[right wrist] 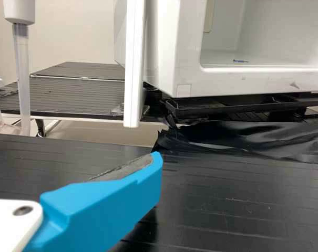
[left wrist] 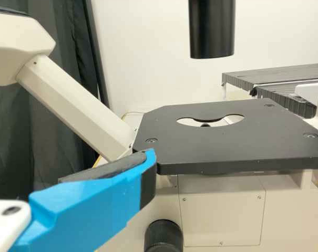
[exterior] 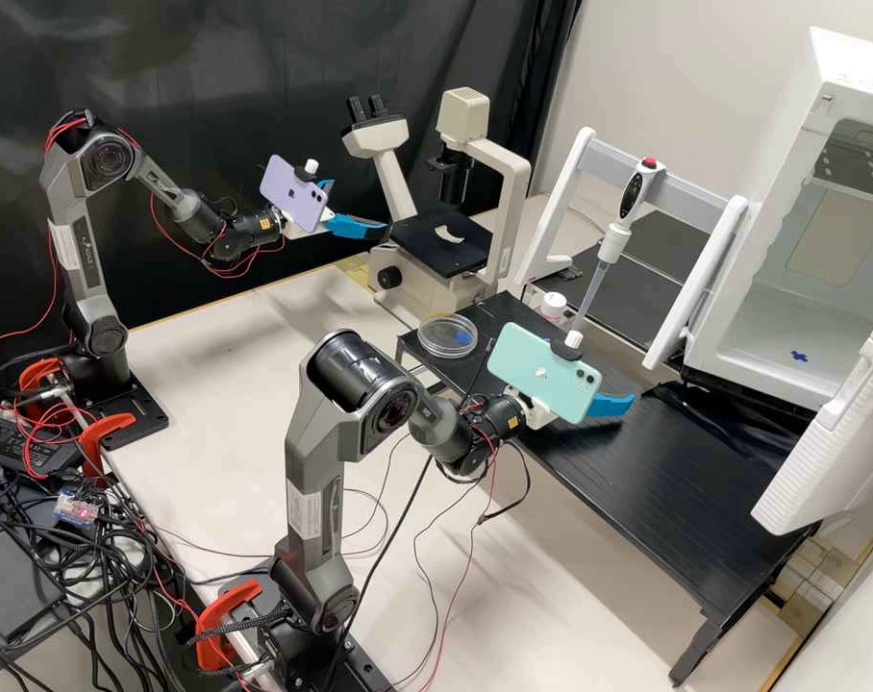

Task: Move the petri dish to the incubator

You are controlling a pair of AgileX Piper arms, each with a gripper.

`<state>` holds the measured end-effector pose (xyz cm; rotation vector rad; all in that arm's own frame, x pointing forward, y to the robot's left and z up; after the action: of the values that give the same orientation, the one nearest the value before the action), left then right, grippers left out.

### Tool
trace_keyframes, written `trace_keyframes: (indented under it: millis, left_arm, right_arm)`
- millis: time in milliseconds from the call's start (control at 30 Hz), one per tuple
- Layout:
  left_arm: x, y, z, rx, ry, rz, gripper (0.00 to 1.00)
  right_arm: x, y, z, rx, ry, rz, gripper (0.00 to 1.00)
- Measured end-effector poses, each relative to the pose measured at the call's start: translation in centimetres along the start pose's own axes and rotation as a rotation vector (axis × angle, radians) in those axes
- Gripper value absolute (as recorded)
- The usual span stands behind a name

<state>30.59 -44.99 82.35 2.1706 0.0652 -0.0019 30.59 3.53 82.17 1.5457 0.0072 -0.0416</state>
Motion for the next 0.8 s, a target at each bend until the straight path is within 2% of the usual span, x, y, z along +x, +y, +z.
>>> trace_keyframes:
  millis: [367,467,567,633,733,800]
  left_arm:
    - [0.0,0.0,0.0,0.0,0.0,0.0,1.0]
    - [0.0,0.0,0.0,0.0,0.0,0.0,1.0]
    - [0.0,0.0,0.0,0.0,0.0,0.0,1.0]
    - [0.0,0.0,0.0,0.0,0.0,0.0,1.0]
    - [0.0,0.0,0.0,0.0,0.0,0.0,1.0]
    - [0.0,0.0,0.0,0.0,0.0,0.0,1.0]
  right_arm:
    - [-0.6,0.0,0.0,0.0,-0.002,-0.002,1.0]
    - [-1.7,0.3,-0.3,0.018,0.014,0.008,1.0]
    - [-3.2,0.6,-1.3,0.036,0.062,0.027,1.0]
    - [-4.2,0.5,-1.9,0.034,0.101,0.033,1.0]
    - [-5.9,0.2,-3.5,0.023,0.196,0.031,1.0]
    - [-7.0,-0.4,-4.5,0.027,0.257,0.015,1.0]
